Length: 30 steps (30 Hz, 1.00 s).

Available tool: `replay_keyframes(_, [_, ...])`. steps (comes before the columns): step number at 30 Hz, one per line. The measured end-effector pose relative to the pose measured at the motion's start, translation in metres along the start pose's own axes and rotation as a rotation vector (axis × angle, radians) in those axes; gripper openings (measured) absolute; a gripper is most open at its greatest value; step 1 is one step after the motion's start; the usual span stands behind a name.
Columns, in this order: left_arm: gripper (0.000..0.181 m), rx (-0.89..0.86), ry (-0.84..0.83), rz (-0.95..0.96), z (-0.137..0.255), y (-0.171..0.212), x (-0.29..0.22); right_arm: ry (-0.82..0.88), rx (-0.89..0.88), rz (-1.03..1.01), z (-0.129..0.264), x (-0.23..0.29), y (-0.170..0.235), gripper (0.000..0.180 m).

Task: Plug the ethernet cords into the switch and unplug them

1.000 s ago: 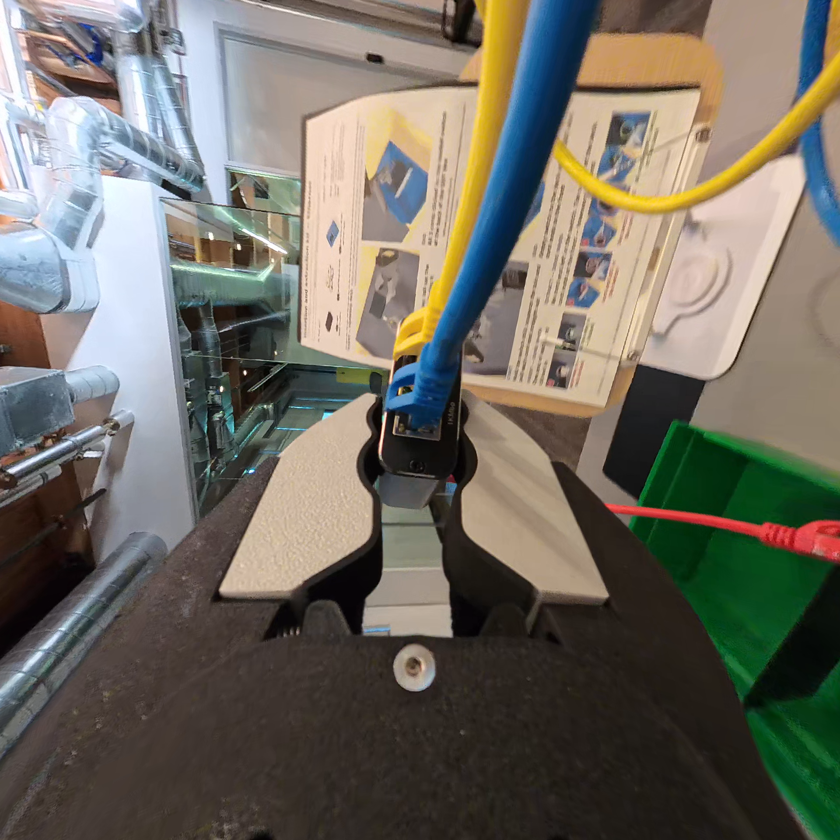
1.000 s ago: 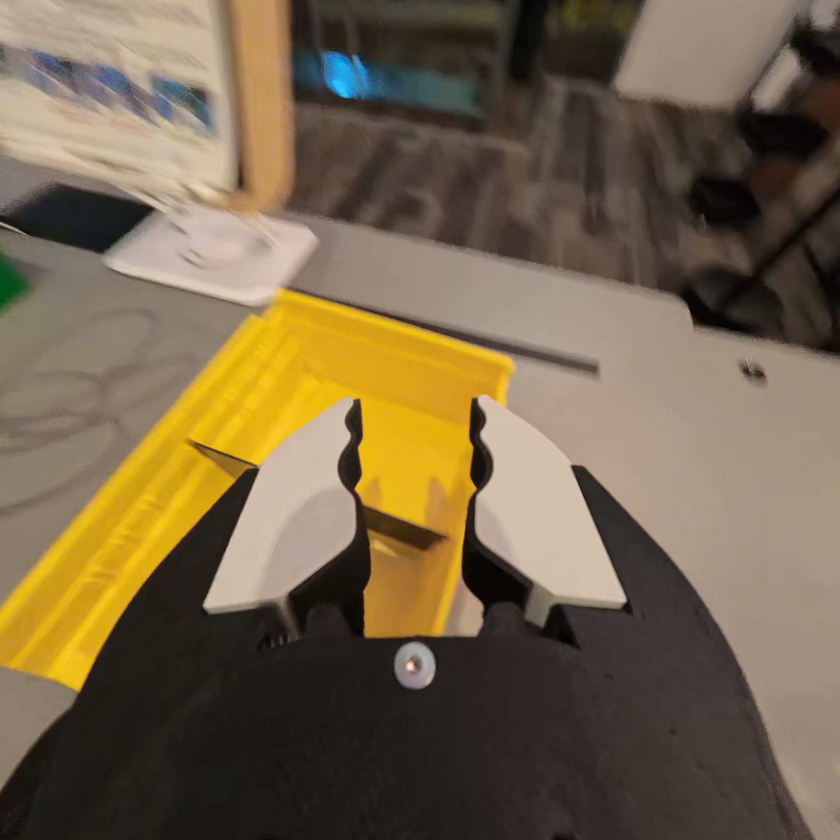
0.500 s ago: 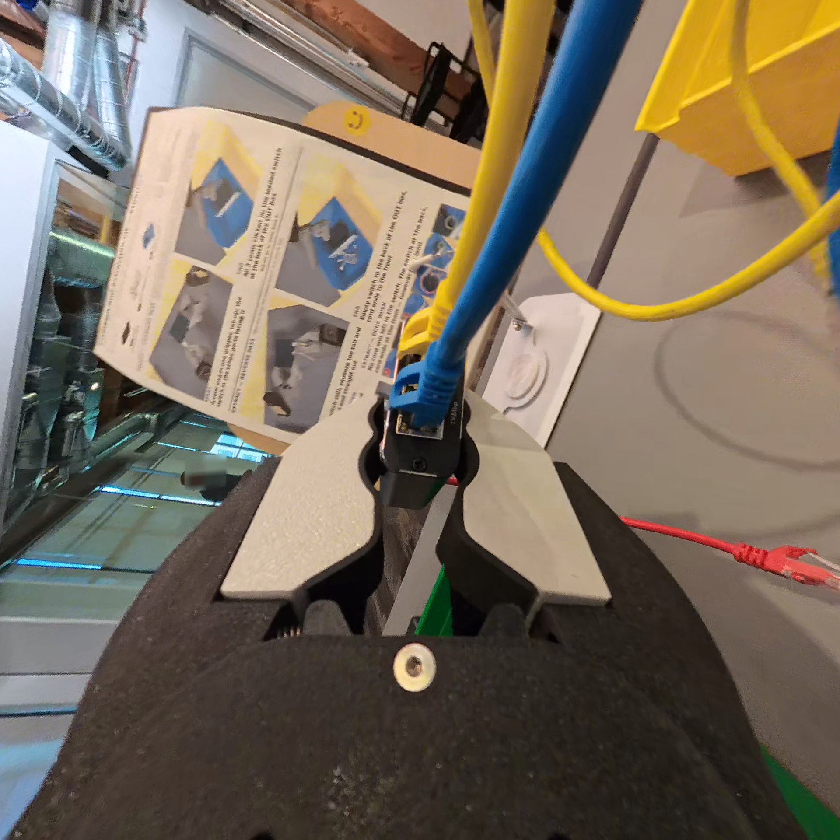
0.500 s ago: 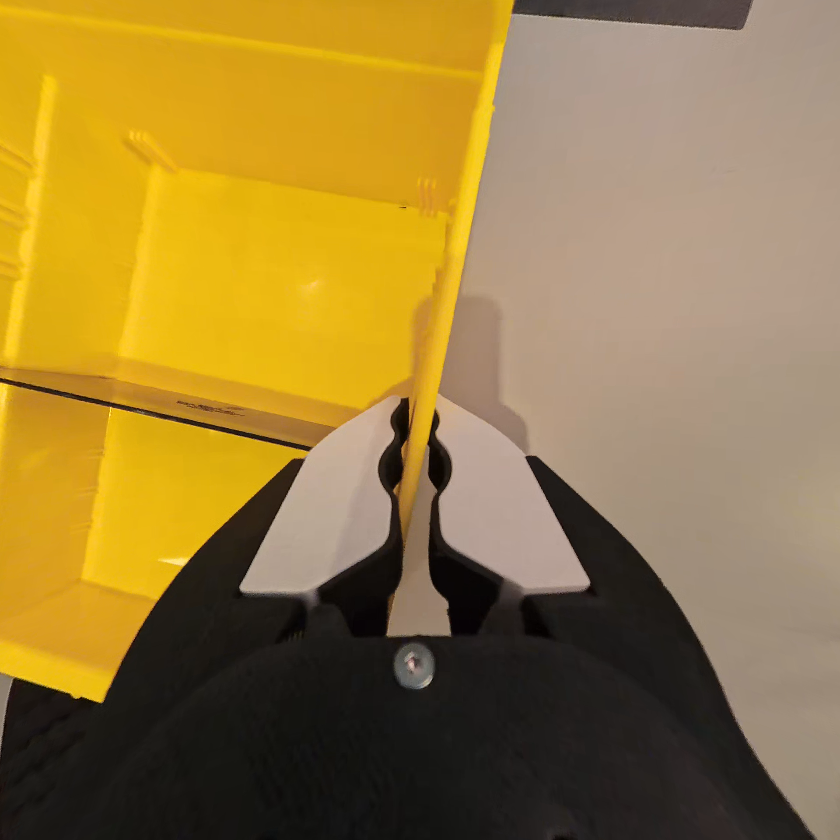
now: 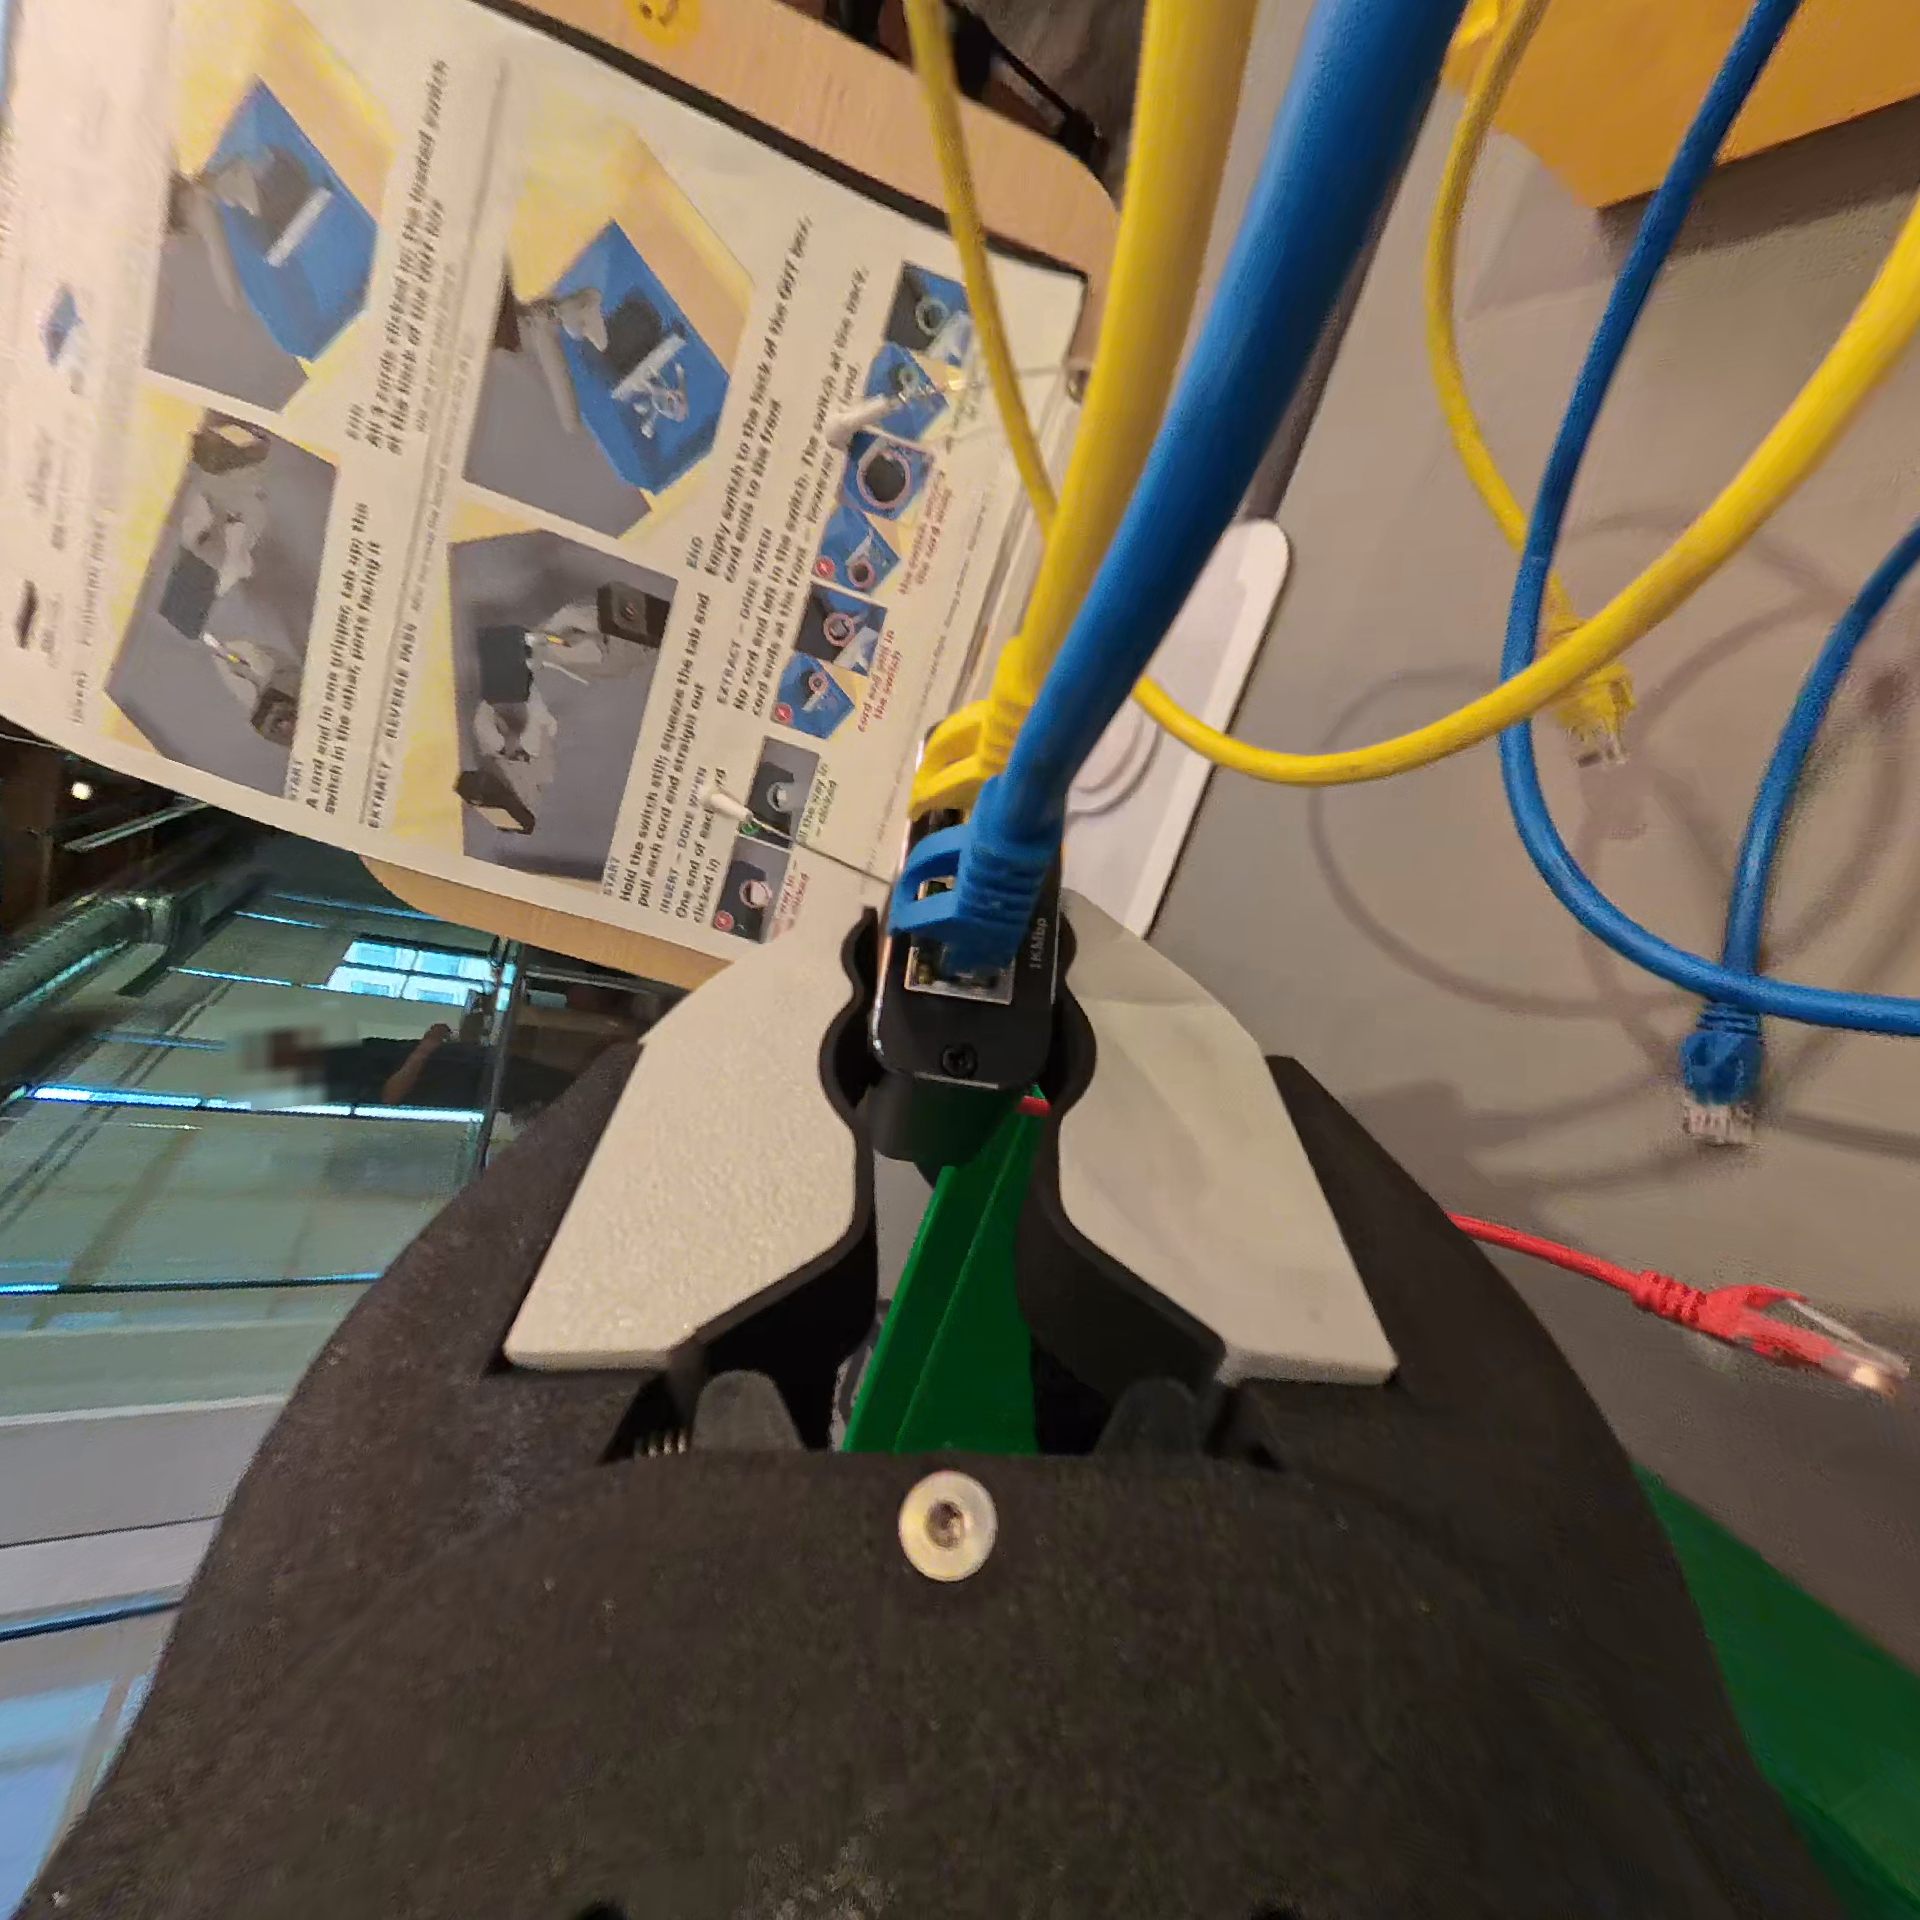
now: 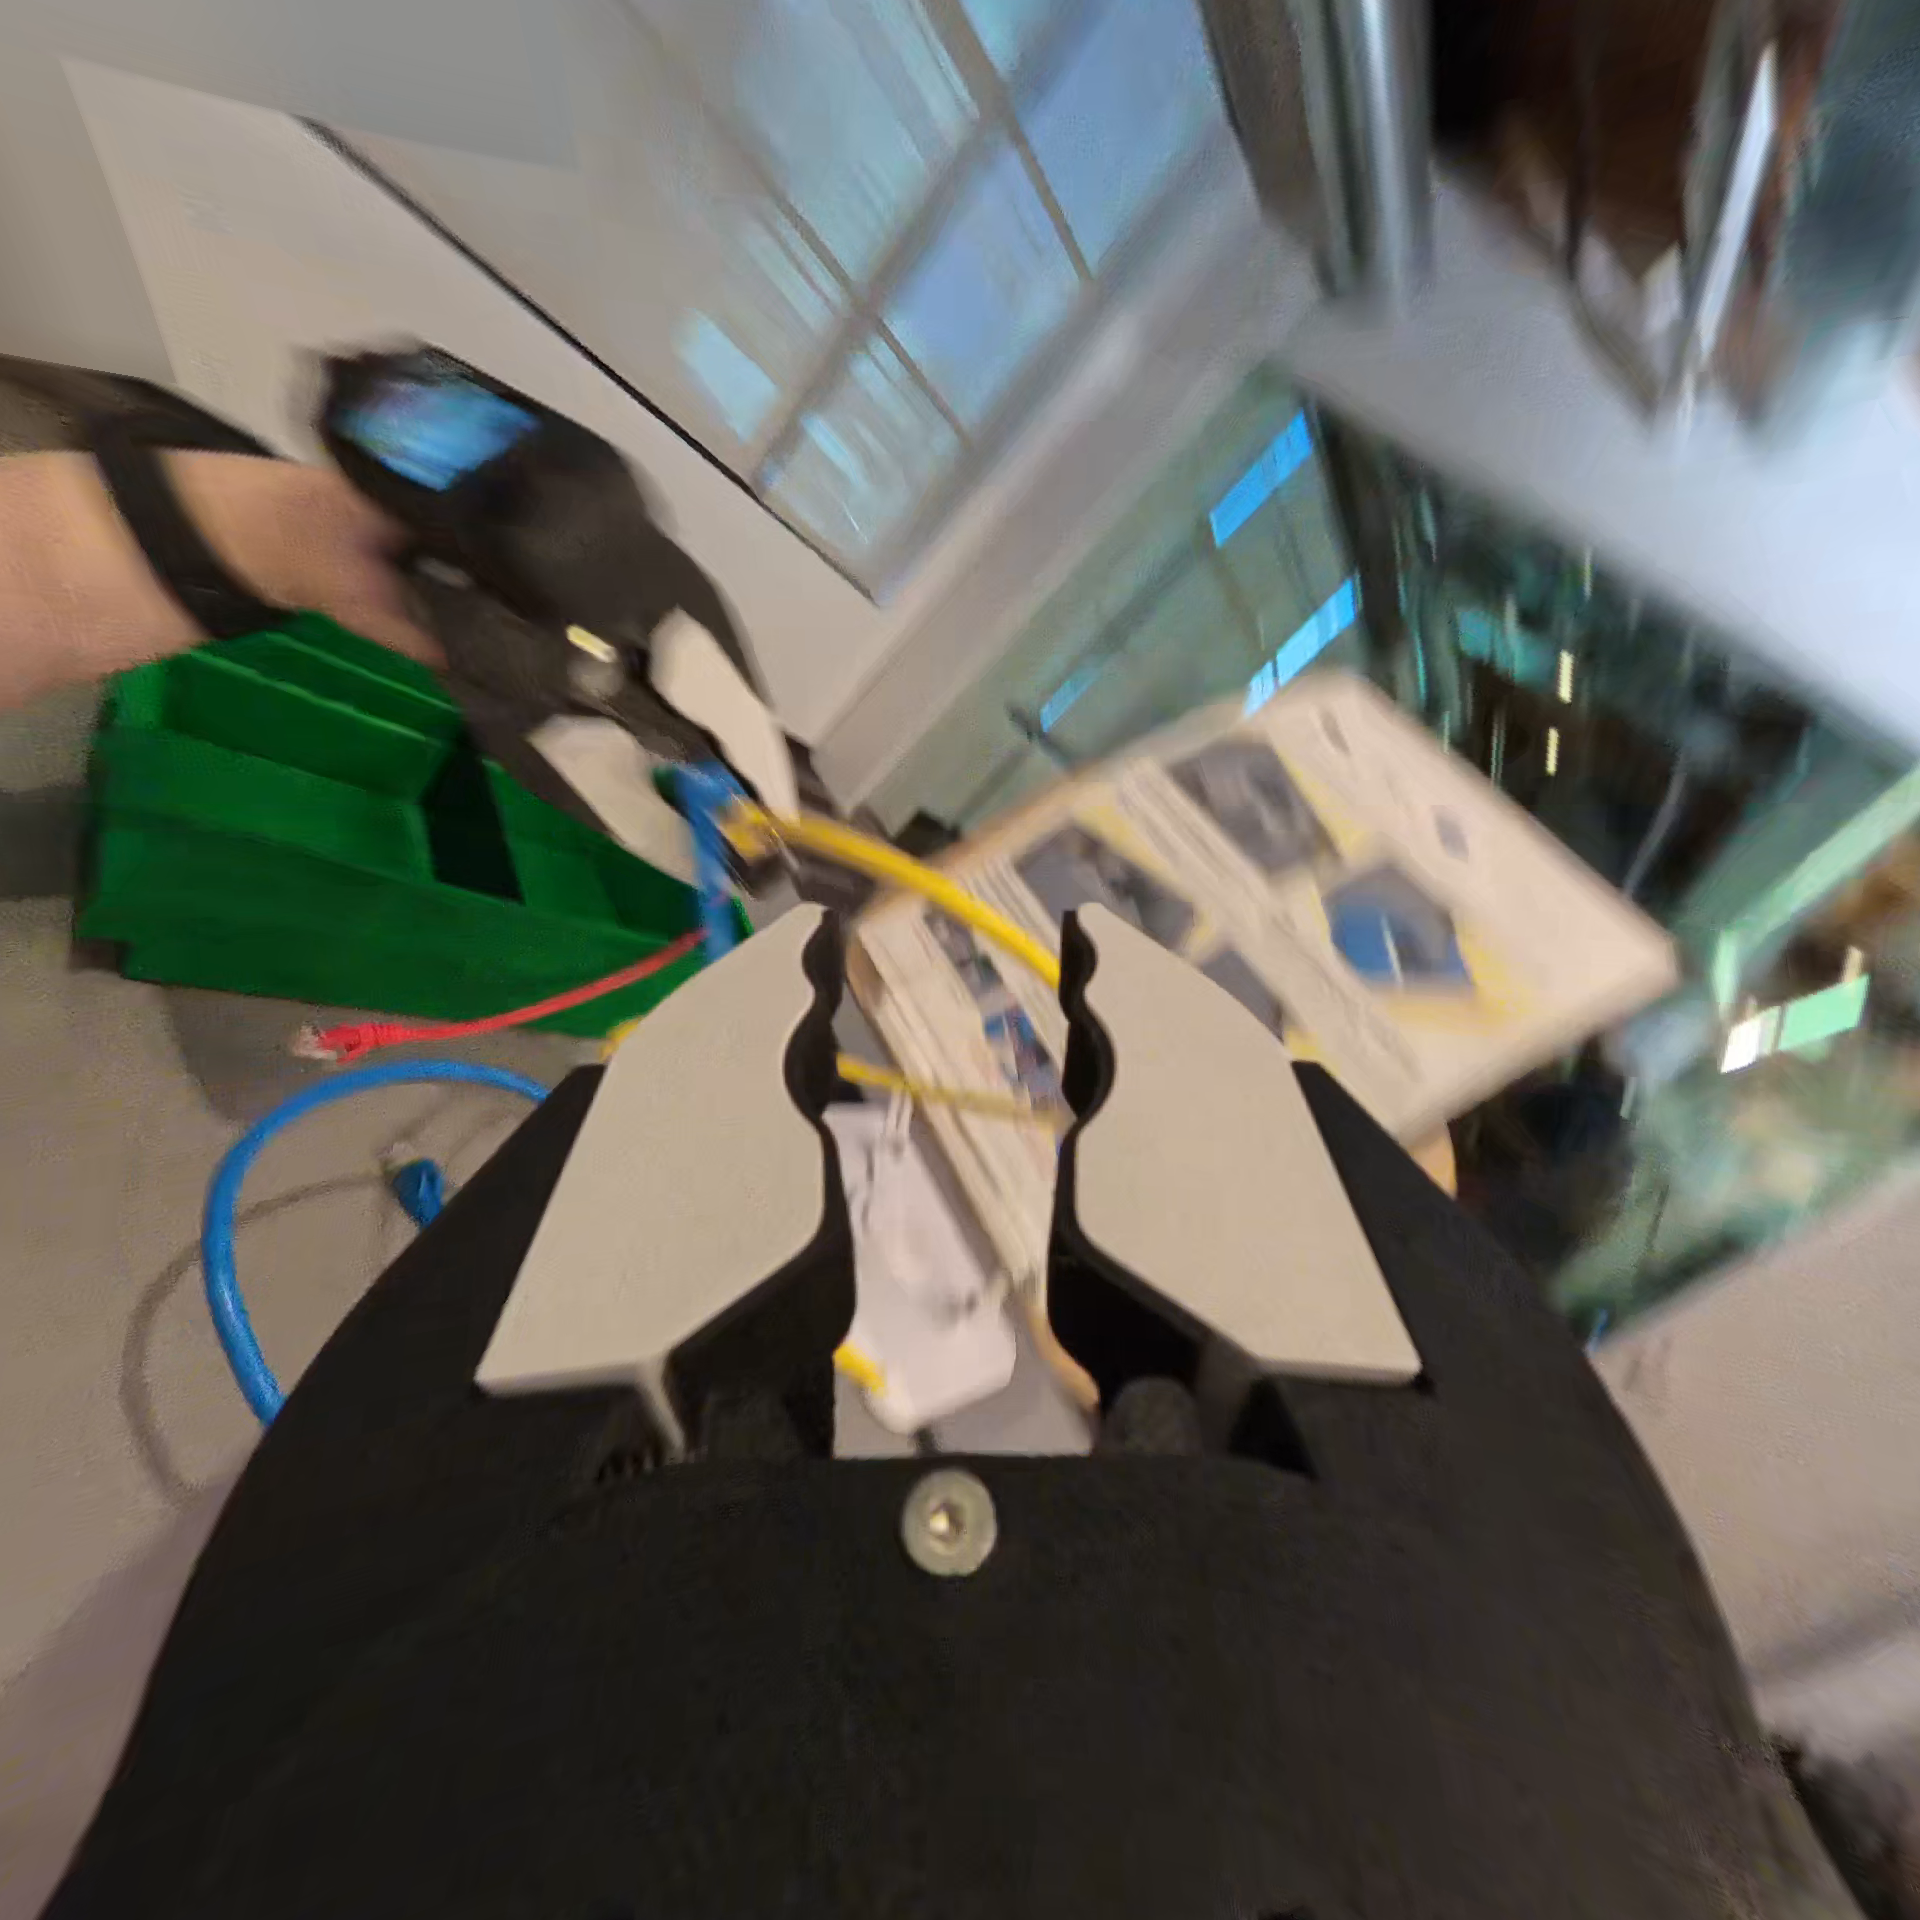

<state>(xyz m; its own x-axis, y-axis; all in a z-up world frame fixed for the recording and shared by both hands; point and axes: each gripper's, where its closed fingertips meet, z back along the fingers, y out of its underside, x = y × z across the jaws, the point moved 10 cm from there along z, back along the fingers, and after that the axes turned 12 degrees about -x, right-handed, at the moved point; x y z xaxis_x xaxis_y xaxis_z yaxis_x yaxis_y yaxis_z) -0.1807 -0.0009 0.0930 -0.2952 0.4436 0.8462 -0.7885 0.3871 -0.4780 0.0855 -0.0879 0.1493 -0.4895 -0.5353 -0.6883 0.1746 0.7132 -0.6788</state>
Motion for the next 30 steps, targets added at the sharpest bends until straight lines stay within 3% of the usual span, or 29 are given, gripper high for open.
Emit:
replay_keyframes(1, [0.027, 0.024, 0.013, -0.007, 0.0, 0.0, -0.001, -0.061, -0.014, 0.09, -0.016, 0.021, -0.008, 0.042])
replay_keyframes(4, [0.027, 0.062, 0.024, -0.041, -0.002, -0.002, -0.005, -0.094, 0.125, 0.282, -0.048, 0.055, -0.006, 0.059])
replay_keyframes(7, [0.027, 0.091, 0.038, -0.092, -0.006, -0.007, -0.011, -0.099, 0.283, 0.36, -0.062, 0.066, 0.013, 0.059])
replay_keyframes(8, [0.027, 0.097, 0.043, -0.114, -0.007, -0.011, -0.014, -0.088, 0.364, 0.406, -0.065, 0.067, 0.02, 0.055])
replay_keyframes(10, [0.027, 0.083, 0.057, -0.141, -0.01, -0.017, -0.019, -0.107, 0.504, 0.506, -0.065, 0.069, 0.032, 0.013])
replay_keyframes(11, [0.027, 0.08, 0.059, -0.147, -0.011, -0.019, -0.021, -0.112, 0.532, 0.53, -0.063, 0.068, 0.036, 0.011])
replay_keyframes(20, [0.057, -0.336, 0.006, 0.151, 0.001, -0.005, -0.004, -0.108, 0.483, 0.448, -0.044, 0.049, 0.025, 0.007])
replay_keyframes(24, [0.078, -0.345, 0.017, 0.133, -0.008, -0.008, -0.012, -0.139, 0.449, 0.517, -0.04, 0.052, 0.024, 0.007])
replay_keyframes(30, [0.084, -0.284, 0.122, 0.142, -0.022, -0.009, -0.026, -0.148, 0.442, 0.59, -0.037, 0.053, 0.023, 0.008])
